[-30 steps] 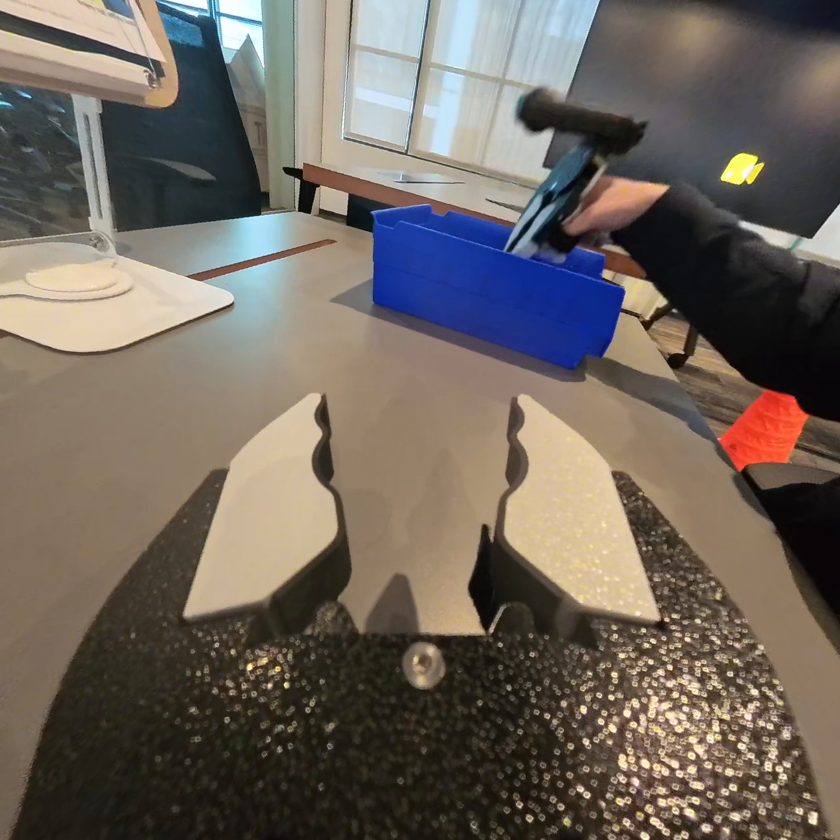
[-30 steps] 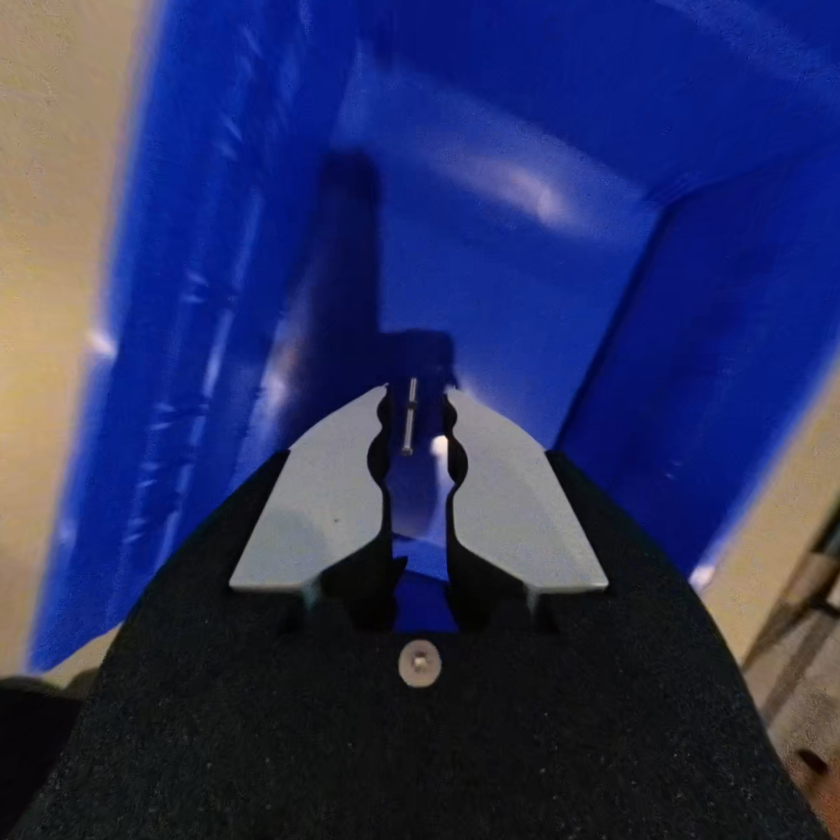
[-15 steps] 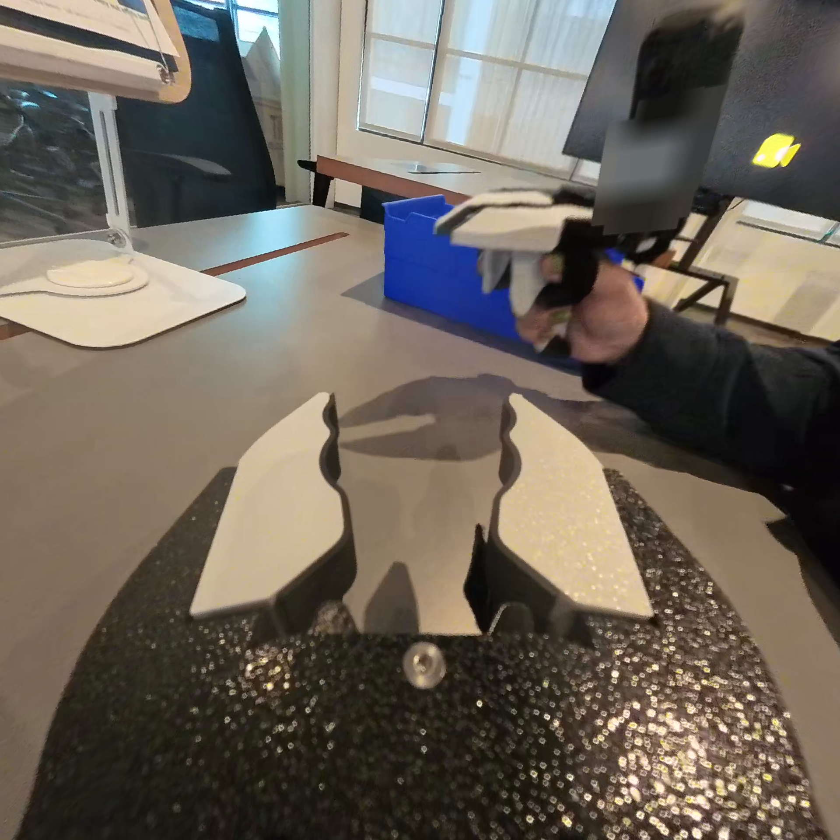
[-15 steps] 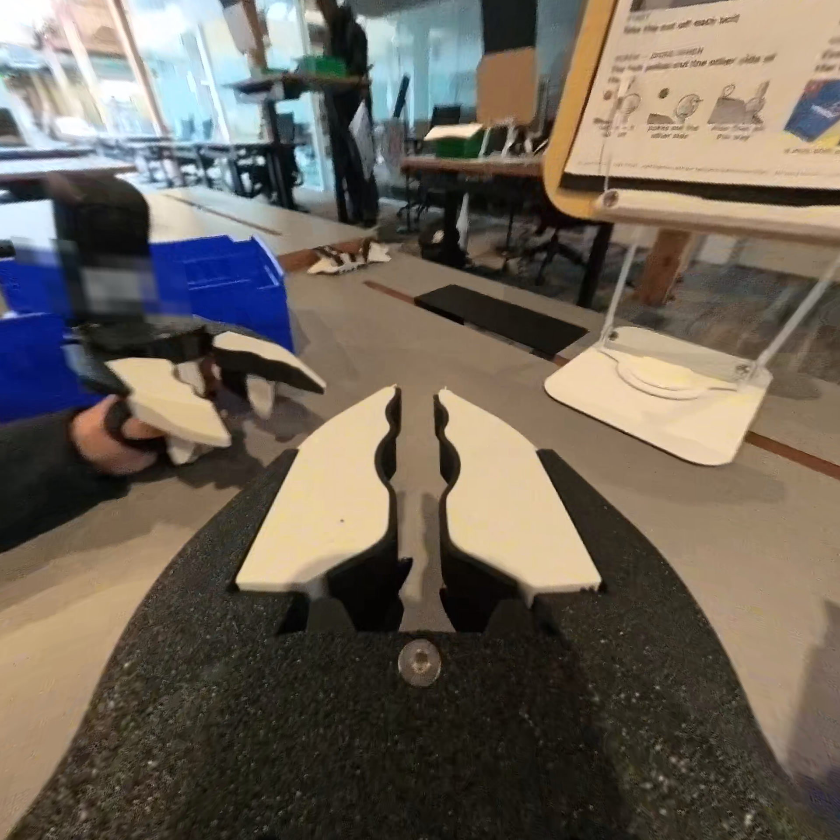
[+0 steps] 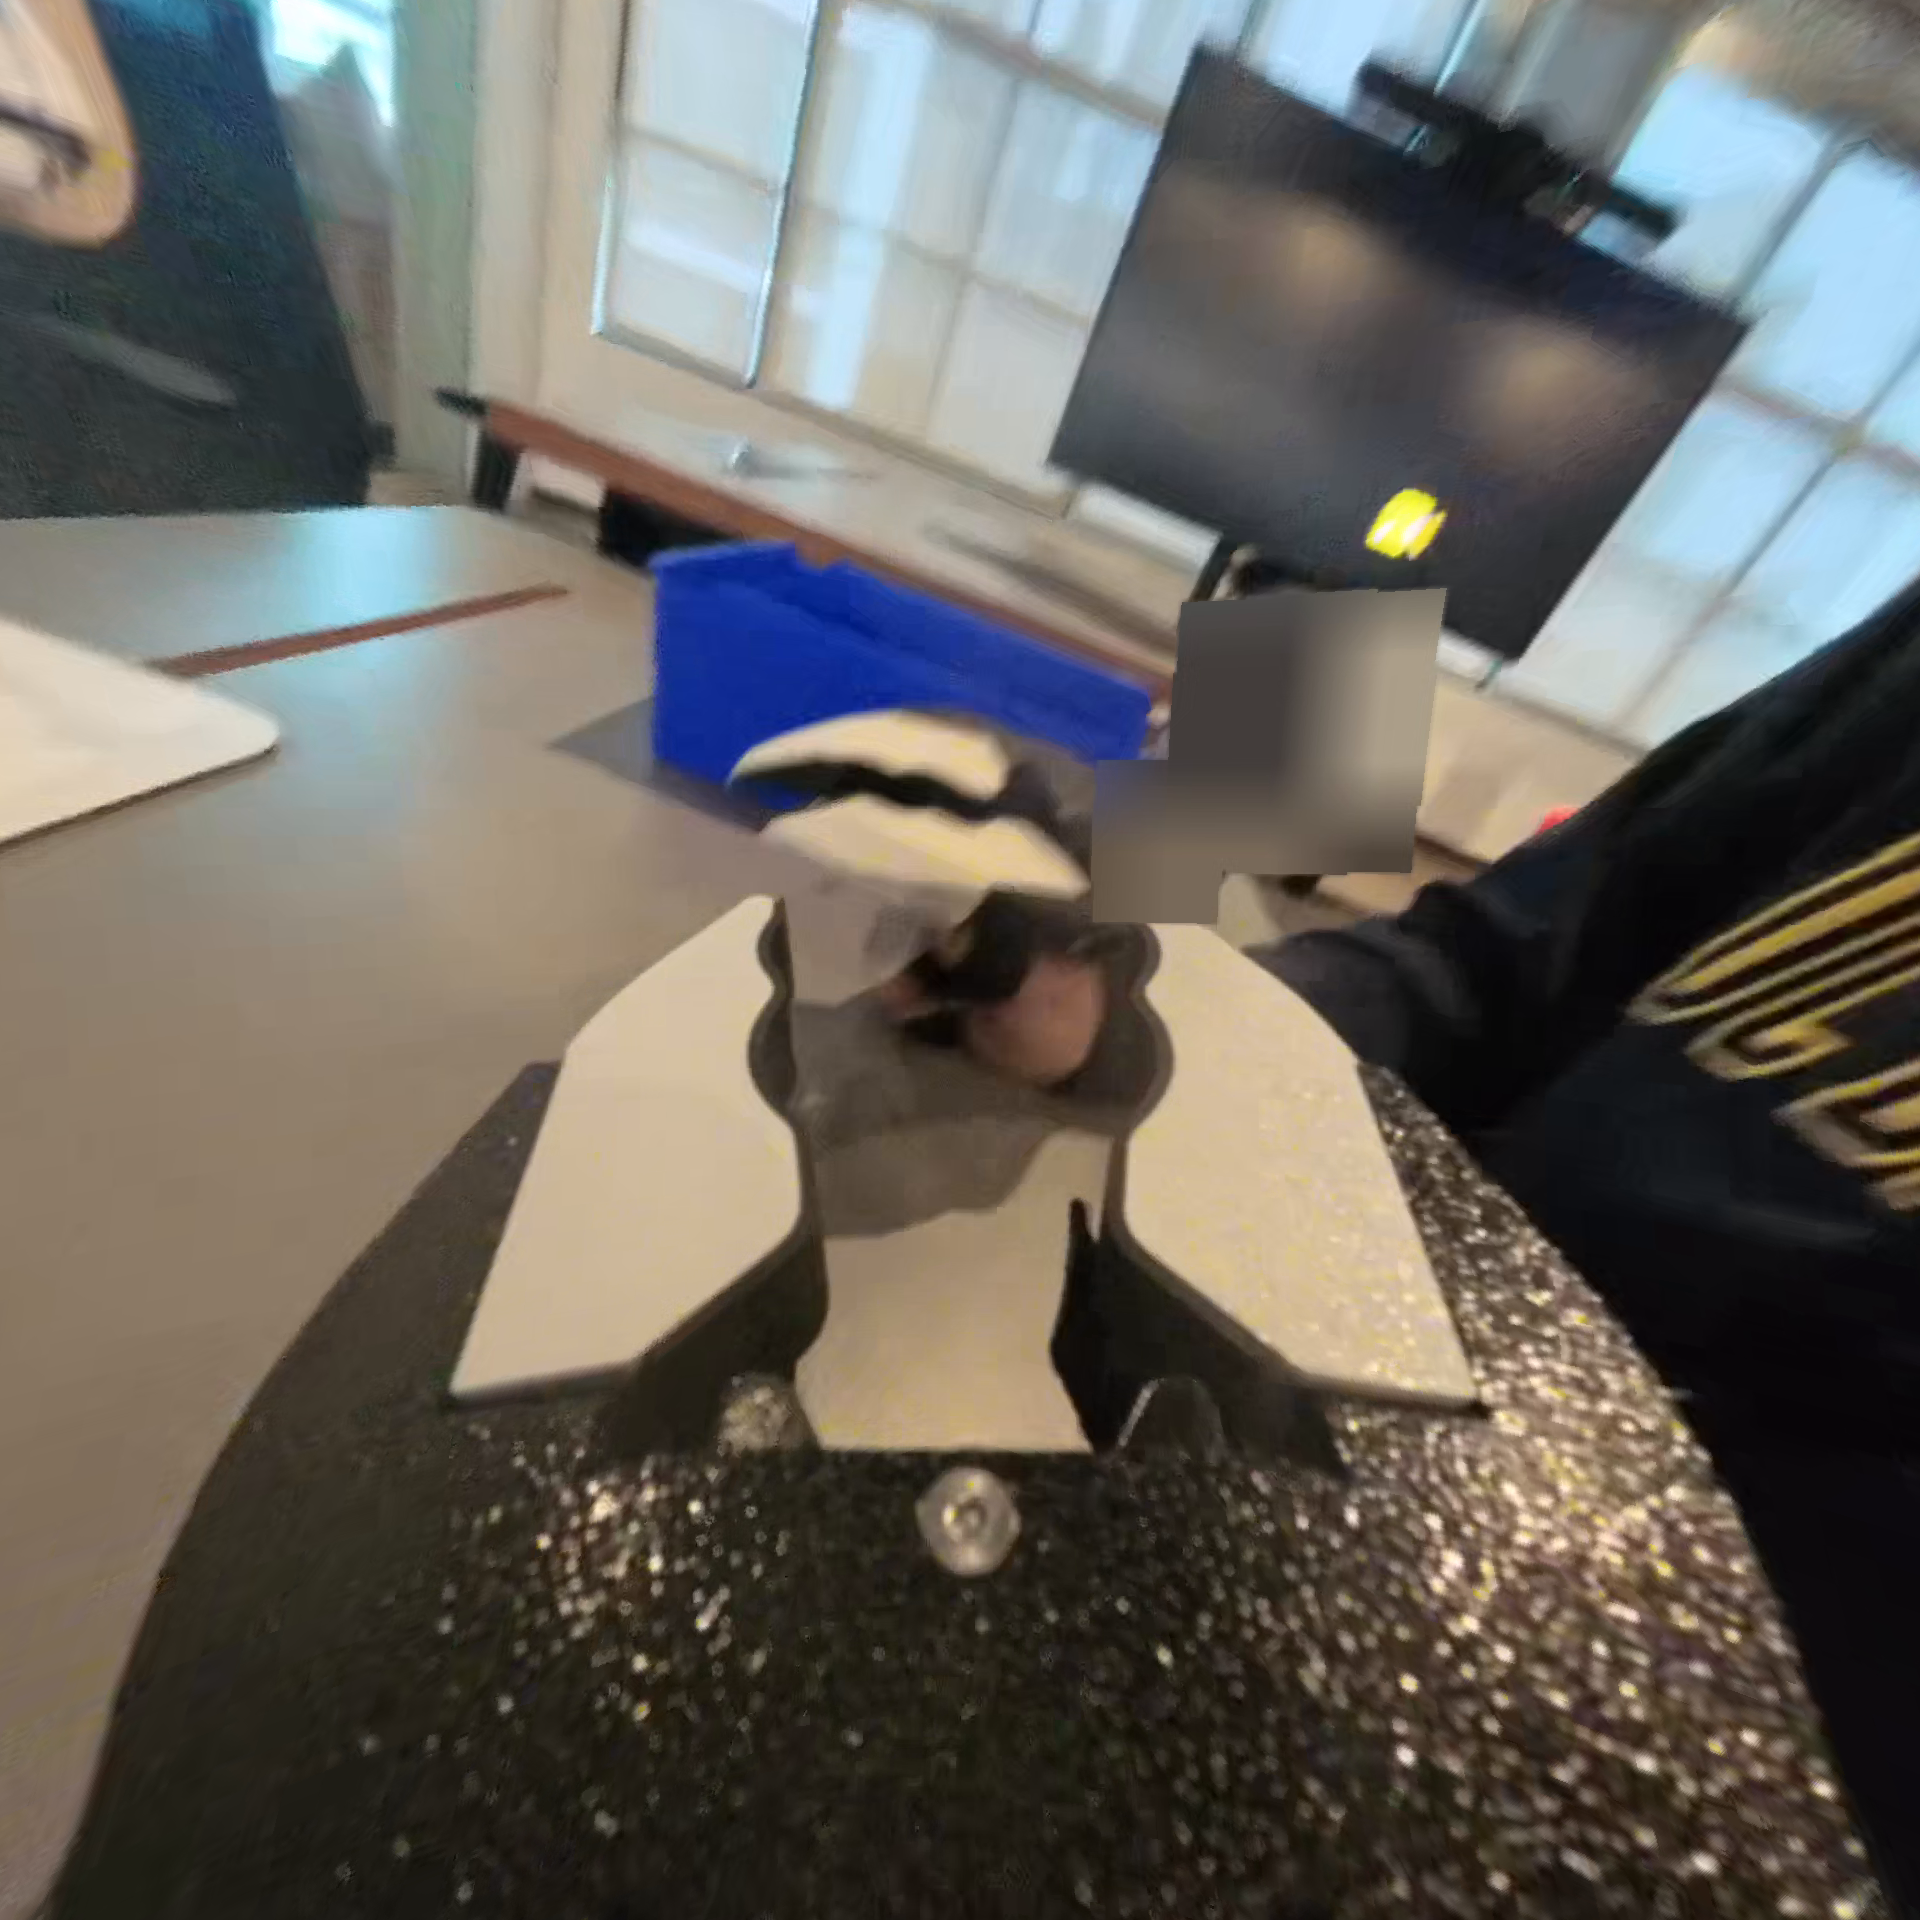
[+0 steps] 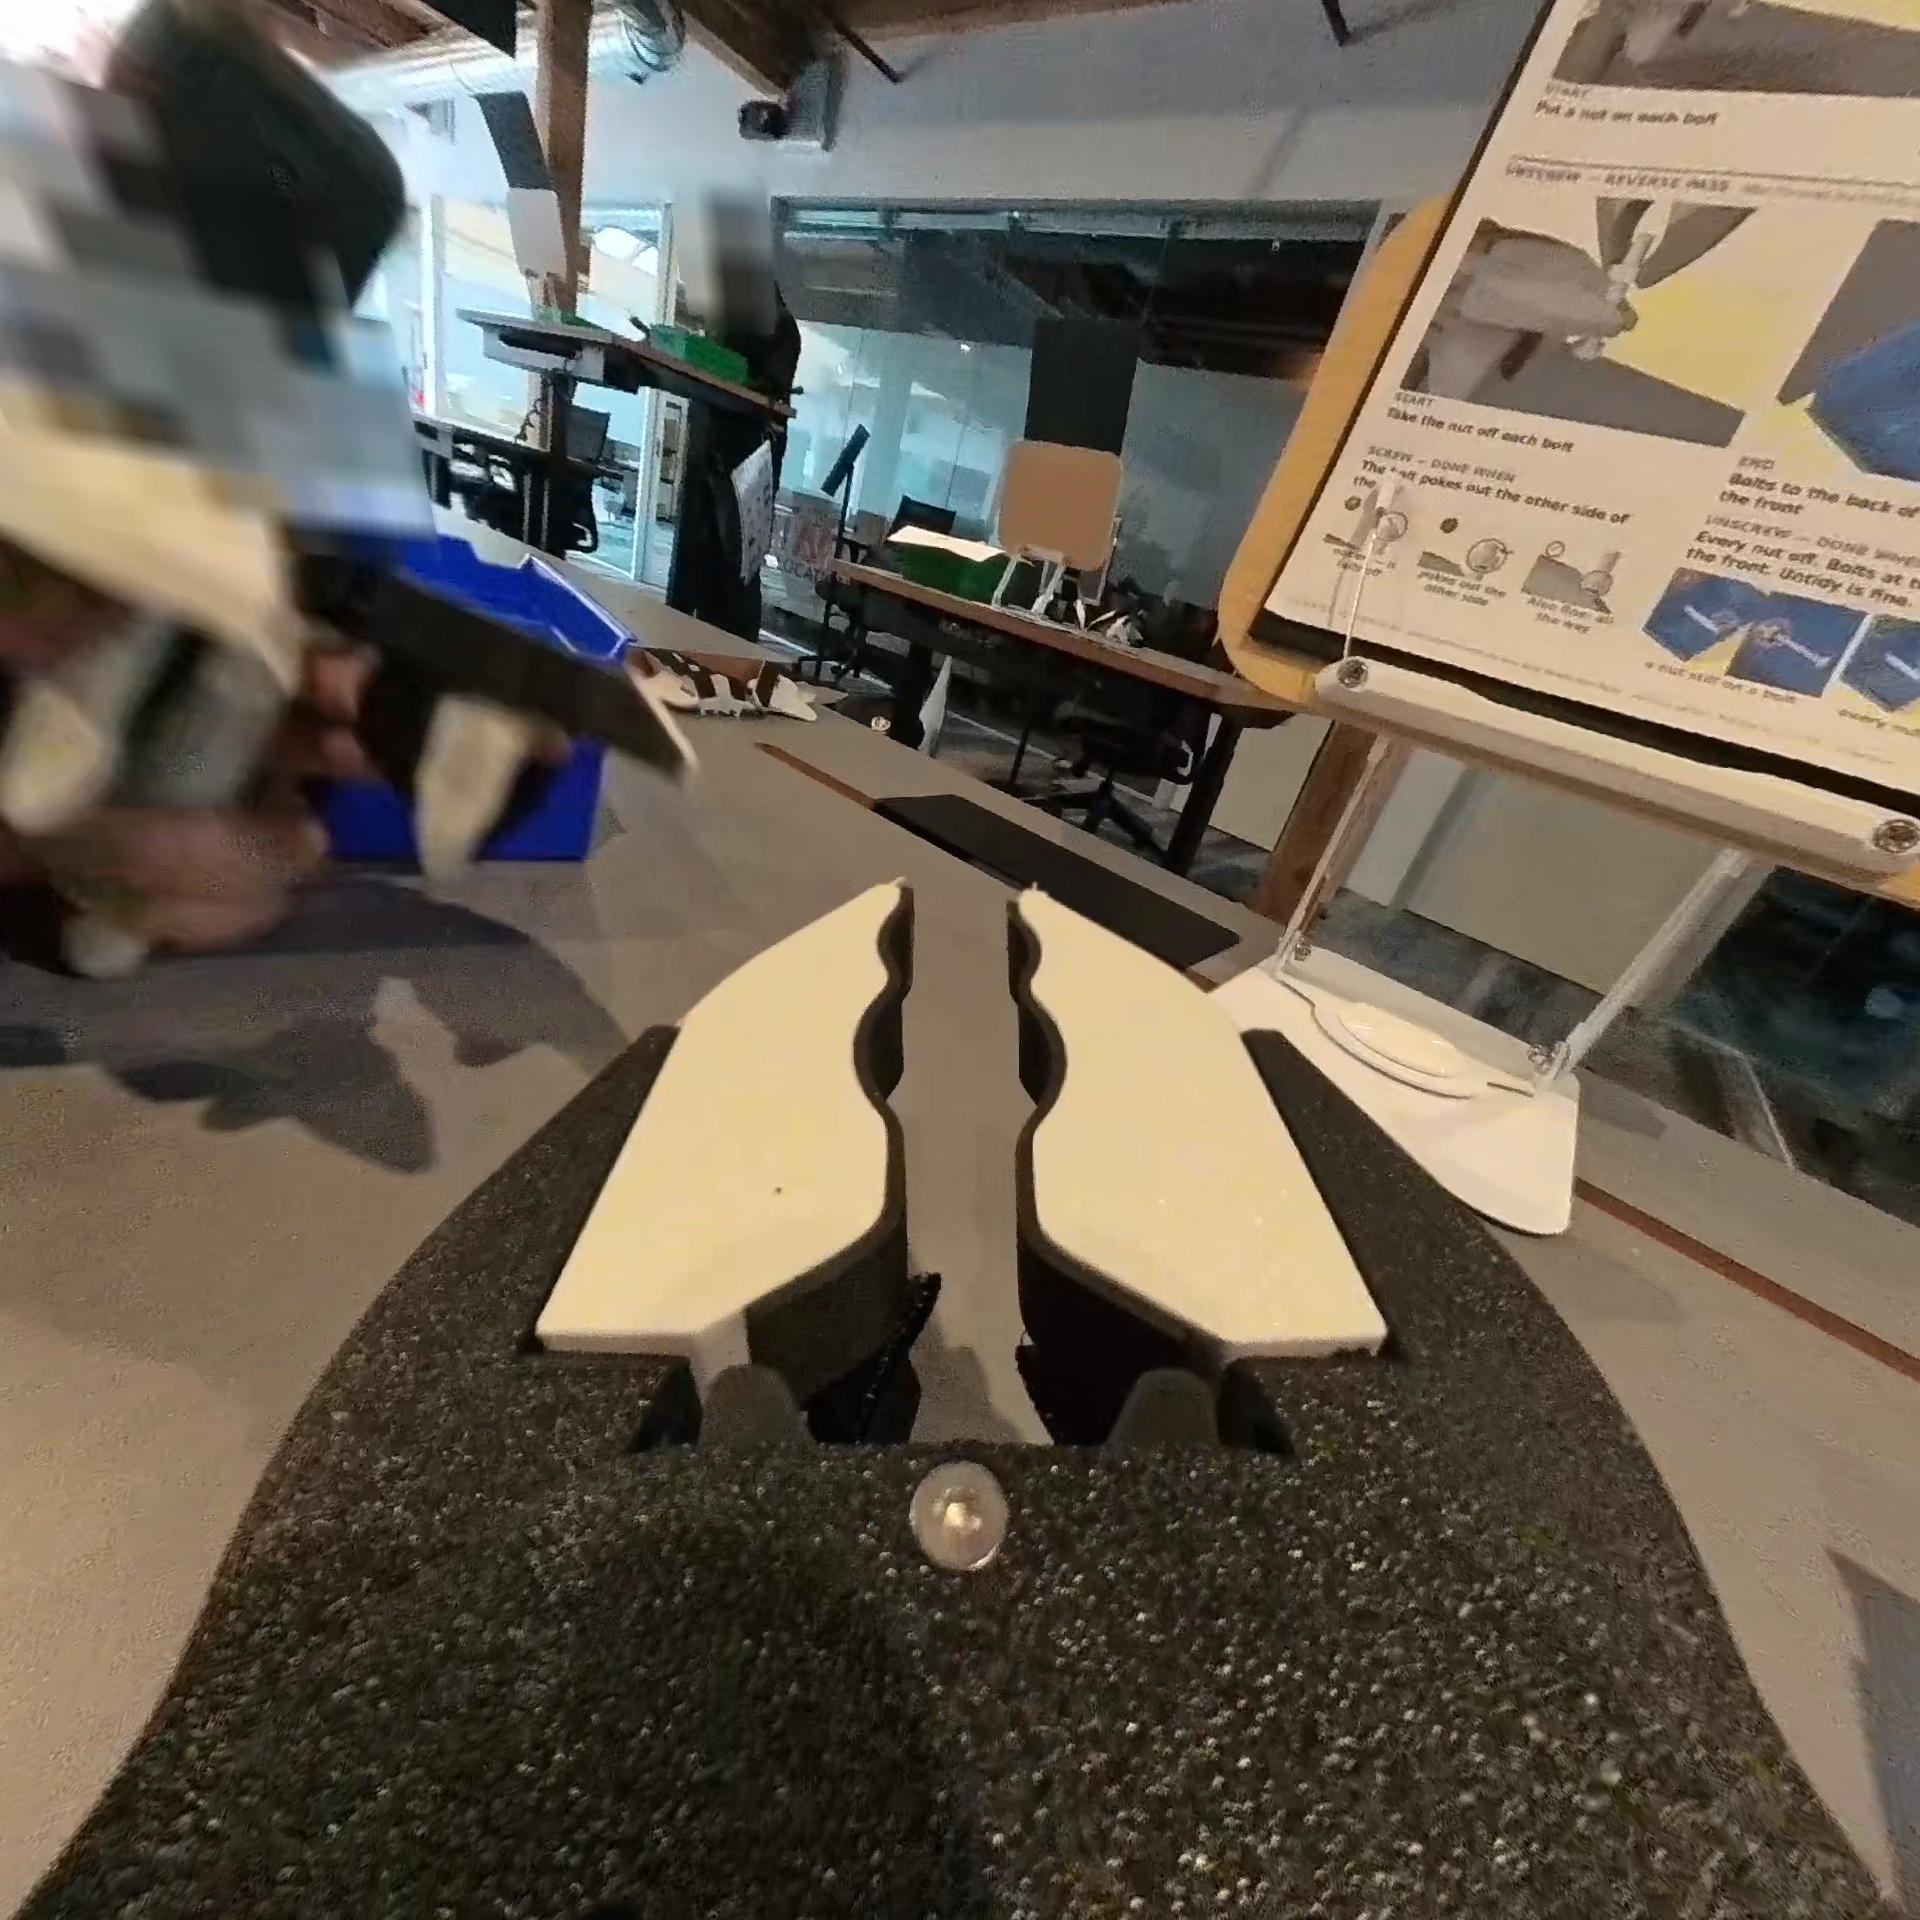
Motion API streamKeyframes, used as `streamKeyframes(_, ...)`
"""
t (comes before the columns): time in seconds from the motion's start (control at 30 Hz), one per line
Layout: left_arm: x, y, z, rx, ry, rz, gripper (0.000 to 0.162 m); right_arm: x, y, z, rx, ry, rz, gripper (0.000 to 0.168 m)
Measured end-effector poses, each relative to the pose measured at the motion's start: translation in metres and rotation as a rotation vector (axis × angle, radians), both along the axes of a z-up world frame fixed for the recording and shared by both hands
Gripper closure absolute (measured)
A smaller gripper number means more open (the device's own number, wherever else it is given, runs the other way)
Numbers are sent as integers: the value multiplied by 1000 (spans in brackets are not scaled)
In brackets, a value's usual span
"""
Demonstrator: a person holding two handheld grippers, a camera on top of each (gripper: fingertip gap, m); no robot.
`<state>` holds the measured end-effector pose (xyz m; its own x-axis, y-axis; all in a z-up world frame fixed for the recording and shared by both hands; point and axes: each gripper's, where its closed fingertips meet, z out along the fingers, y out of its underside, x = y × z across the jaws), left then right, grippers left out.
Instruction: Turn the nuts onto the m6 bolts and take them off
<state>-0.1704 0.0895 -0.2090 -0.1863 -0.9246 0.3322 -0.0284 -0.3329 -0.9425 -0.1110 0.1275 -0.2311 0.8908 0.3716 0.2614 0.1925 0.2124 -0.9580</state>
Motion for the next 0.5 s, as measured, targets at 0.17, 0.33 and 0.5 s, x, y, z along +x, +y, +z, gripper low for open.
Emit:
streamKeyframes(0.17, -60, 18, 56, 63, 107, 289, 111, 6, 1, 1, -16, 57, -2, 154)
streamKeyframes(0.33, -183, 105, 30, -113, 591, 729, 110, 4, 0, 0, -23, 66, 17, 155)
streamKeyframes(0.5, -226, 136, -47, -499, 921, 675, 111, 4, 0, 0, -24, 67, 18, 156)
